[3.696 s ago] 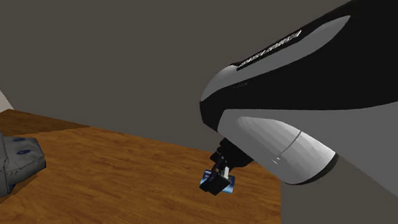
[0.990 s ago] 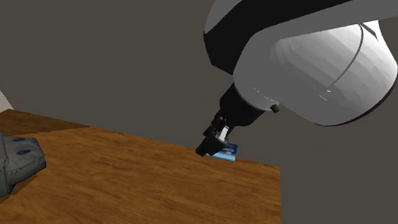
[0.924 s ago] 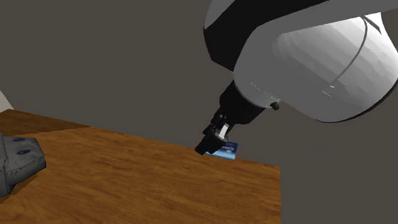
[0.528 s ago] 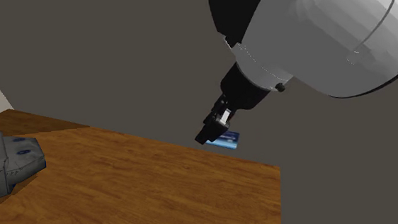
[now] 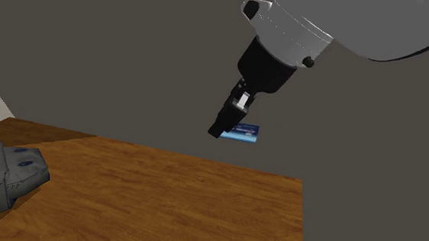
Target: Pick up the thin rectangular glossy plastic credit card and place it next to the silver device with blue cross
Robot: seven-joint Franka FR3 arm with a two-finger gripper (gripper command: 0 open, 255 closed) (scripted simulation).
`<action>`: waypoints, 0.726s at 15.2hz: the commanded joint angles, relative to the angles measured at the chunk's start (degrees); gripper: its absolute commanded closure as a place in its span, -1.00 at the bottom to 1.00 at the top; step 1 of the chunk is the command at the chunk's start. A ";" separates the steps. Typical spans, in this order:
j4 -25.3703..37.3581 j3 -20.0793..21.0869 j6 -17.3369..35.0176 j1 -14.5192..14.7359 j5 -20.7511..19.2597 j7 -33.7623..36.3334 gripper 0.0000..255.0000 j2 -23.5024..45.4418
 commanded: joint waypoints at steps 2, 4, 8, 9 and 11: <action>2.20 0.04 -1.94 -0.01 -0.40 1.04 1.00 0.08; 3.71 0.06 -3.27 -0.01 -0.64 1.74 1.00 0.13; 6.90 0.03 -5.98 0.01 -0.98 3.03 1.00 0.41; 7.73 0.00 -6.67 0.02 -1.02 3.33 1.00 0.51; 9.45 -0.07 -8.07 0.05 -1.08 3.92 1.00 0.77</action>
